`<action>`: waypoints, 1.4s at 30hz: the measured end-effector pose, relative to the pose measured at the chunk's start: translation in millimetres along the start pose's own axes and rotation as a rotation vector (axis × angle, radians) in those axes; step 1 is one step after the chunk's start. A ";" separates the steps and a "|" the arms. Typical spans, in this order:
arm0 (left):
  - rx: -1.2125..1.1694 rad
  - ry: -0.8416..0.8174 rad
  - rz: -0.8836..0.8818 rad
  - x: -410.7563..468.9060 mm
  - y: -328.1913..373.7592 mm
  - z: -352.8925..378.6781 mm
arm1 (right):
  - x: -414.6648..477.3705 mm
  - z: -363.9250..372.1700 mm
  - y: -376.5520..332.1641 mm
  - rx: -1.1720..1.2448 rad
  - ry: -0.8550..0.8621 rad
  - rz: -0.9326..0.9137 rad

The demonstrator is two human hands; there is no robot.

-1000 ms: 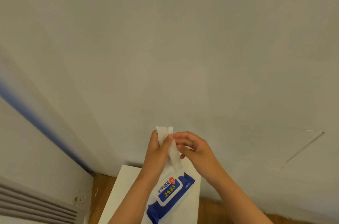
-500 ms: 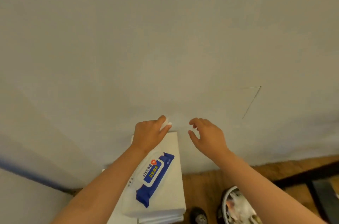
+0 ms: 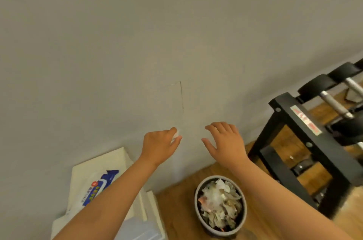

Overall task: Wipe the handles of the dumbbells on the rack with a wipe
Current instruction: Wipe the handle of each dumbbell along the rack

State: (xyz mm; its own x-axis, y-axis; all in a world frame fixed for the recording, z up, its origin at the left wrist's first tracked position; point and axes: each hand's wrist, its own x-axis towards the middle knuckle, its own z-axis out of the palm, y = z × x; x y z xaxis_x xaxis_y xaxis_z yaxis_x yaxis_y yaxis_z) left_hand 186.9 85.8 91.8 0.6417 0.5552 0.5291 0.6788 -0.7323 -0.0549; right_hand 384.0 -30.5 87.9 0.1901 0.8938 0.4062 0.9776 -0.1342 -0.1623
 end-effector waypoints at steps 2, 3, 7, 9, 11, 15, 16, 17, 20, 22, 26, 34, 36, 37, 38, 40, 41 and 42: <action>-0.062 0.000 0.028 15.4 65.1 14.6 | -30.6 -21.1 51.7 -0.029 -0.012 0.063; -0.096 -0.008 0.043 21.9 101.5 22.4 | -45.3 -32.4 77.9 -0.042 -0.032 0.092; -0.169 -0.054 0.153 46.6 241.7 42.6 | -89.6 -80.4 166.2 -0.121 -0.048 0.179; -0.192 -0.037 0.206 63.5 295.3 39.7 | -107.0 -102.3 202.7 -0.141 -0.029 0.203; -0.218 -0.028 0.277 82.1 335.1 33.8 | -124.1 -120.1 237.0 -0.153 -0.028 0.241; -0.300 -0.001 0.361 117.0 391.3 36.8 | -152.6 -138.8 295.3 -0.169 0.008 0.332; -0.309 0.002 0.369 123.9 402.8 41.1 | -157.6 -141.2 307.2 -0.166 0.022 0.353; -0.312 0.002 0.380 130.1 413.5 45.4 | -161.4 -142.8 318.2 -0.168 0.032 0.369; -0.309 0.009 0.423 151.5 439.9 62.5 | -164.6 -144.8 354.5 -0.204 0.029 0.374; -0.285 0.021 0.428 169.8 453.6 81.0 | -158.7 -144.6 383.0 -0.208 0.033 0.375; -0.265 0.044 0.368 218.8 478.9 124.0 | -129.3 -138.3 441.9 -0.165 0.041 0.411; -0.266 -0.004 0.278 299.1 520.2 159.5 | -73.7 -128.8 534.1 -0.050 -0.001 0.370; -0.245 -0.005 0.250 309.5 522.6 164.3 | -60.8 -122.3 553.9 -0.028 0.003 0.340; -0.220 -0.009 0.229 315.0 521.1 168.2 | -53.7 -117.8 564.2 -0.028 0.009 0.309; -0.191 -0.018 0.203 320.4 518.4 172.3 | -46.7 -112.9 575.7 -0.027 0.013 0.274; -0.126 -0.030 0.129 326.8 512.4 181.9 | -32.4 -102.5 603.8 -0.039 0.009 0.187; -0.097 -0.037 0.087 328.0 510.4 185.6 | -25.9 -97.5 618.0 -0.055 -0.002 0.136; -0.066 -0.041 0.043 329.0 511.4 188.0 | -19.2 -92.7 632.0 -0.067 -0.021 0.085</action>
State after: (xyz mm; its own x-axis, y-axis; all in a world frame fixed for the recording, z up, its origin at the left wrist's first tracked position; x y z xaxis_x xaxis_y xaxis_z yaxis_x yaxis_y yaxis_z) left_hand 812.3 -31.8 78.6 0.6852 0.5372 0.4919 0.6259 -0.7796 -0.0203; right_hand 1006.6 -172.1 60.9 0.2716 0.8865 0.3747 0.9619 -0.2378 -0.1348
